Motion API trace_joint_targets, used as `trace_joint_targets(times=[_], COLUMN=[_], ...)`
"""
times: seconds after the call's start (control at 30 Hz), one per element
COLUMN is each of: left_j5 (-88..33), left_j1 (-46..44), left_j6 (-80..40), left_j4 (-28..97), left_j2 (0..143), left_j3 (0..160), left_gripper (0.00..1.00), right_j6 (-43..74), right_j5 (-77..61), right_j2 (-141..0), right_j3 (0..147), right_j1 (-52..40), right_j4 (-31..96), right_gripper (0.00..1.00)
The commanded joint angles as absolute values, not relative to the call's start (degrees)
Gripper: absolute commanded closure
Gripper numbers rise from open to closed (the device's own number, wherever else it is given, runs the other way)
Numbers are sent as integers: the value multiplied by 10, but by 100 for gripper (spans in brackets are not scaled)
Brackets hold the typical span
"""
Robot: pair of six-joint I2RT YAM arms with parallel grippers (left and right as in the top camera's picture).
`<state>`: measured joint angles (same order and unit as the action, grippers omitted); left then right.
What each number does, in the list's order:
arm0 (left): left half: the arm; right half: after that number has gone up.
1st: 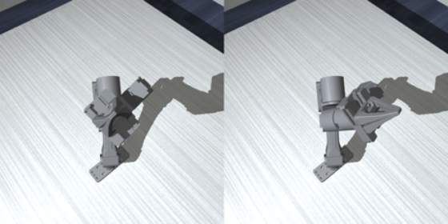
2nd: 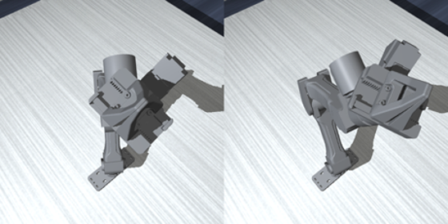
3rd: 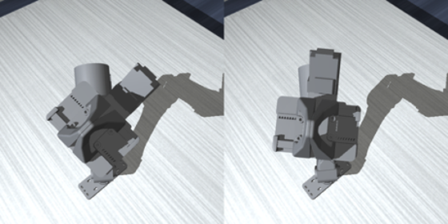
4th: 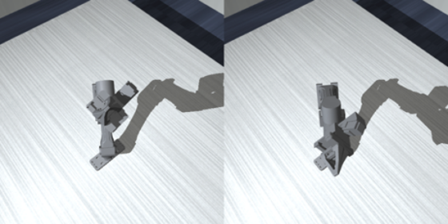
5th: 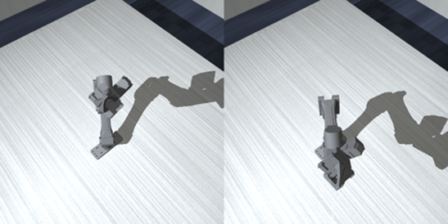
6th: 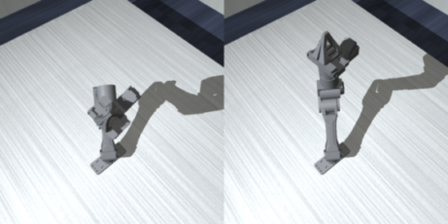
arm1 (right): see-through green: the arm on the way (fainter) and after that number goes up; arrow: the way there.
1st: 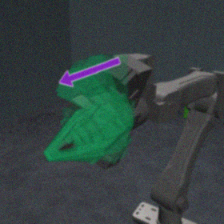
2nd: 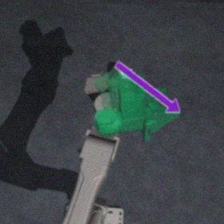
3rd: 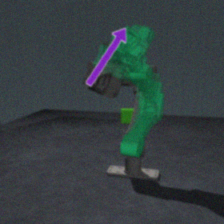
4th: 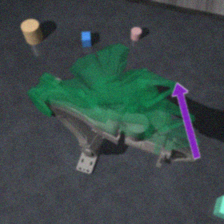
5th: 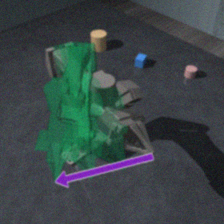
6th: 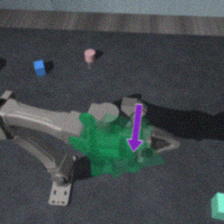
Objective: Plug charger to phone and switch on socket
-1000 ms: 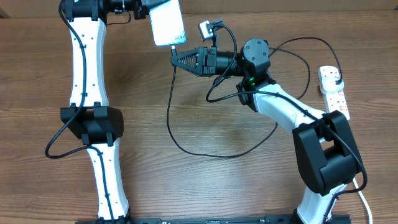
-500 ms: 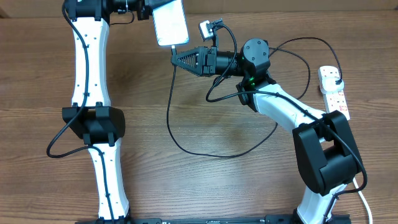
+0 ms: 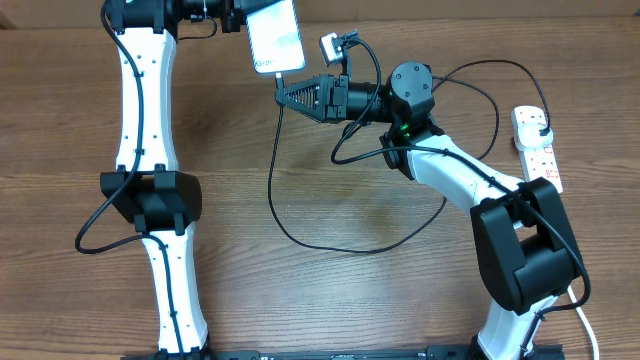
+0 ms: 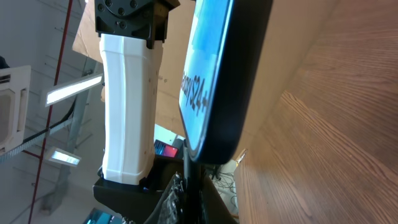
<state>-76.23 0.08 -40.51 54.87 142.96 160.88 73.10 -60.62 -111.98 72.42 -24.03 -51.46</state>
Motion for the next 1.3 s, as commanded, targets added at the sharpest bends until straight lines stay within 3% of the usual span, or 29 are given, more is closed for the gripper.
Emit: trace_joint_targets(times=[0.0, 1.27], left_j5=[-781, -773], left_j1=[-1, 5], left_j6=[-402, -377], left_j4=[549, 554], left_j2=[1426, 1426], left_j3=[1618, 1618], left_gripper=[96, 96], right_j6=[731, 731], right_j5=[-600, -622], right_j2=[-1119, -1119], right_j3=[731, 731], right_j1=[-239, -232], right_j4=[-520, -506], right_gripper=[96, 96])
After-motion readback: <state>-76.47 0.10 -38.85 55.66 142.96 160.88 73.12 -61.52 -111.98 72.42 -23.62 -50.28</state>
